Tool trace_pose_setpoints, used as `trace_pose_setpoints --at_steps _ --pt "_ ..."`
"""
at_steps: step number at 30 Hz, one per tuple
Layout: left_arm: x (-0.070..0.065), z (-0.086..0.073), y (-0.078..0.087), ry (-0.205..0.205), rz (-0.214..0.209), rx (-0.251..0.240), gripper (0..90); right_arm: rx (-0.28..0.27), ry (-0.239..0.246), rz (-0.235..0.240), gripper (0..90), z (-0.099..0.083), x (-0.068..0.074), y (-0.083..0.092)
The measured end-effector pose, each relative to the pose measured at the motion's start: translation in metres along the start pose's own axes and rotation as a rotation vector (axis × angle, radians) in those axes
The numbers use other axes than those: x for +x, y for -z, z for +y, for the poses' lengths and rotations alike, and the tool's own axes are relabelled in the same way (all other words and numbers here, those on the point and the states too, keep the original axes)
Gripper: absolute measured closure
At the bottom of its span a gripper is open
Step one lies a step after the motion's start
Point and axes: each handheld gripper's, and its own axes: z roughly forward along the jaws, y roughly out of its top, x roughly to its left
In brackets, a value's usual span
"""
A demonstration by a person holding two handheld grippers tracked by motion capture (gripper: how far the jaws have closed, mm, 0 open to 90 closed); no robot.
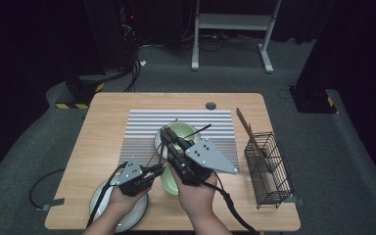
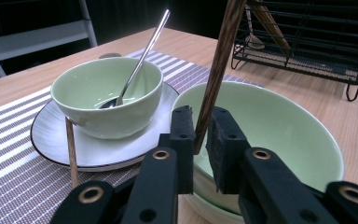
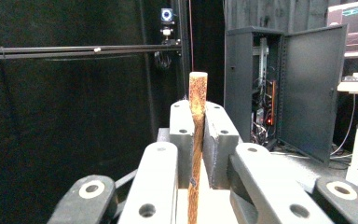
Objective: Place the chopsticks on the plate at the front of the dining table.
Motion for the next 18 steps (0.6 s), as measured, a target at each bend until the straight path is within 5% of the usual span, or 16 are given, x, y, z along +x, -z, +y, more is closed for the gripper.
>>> trace_pose_setpoints --at_steps 10,18 --pt "-0.0033 0.0007 0.0018 -0.051 0.009 -0.009 81.6 0.001 -0.030 0.008 83.0 0.0011 -0.0027 -0.0019" --pt "-0.0028 0.0027 0.0048 -0.046 0.009 -0.033 78.3 0.003 -0.037 0.015 83.0 0.0029 -0.0043 -0.0038"
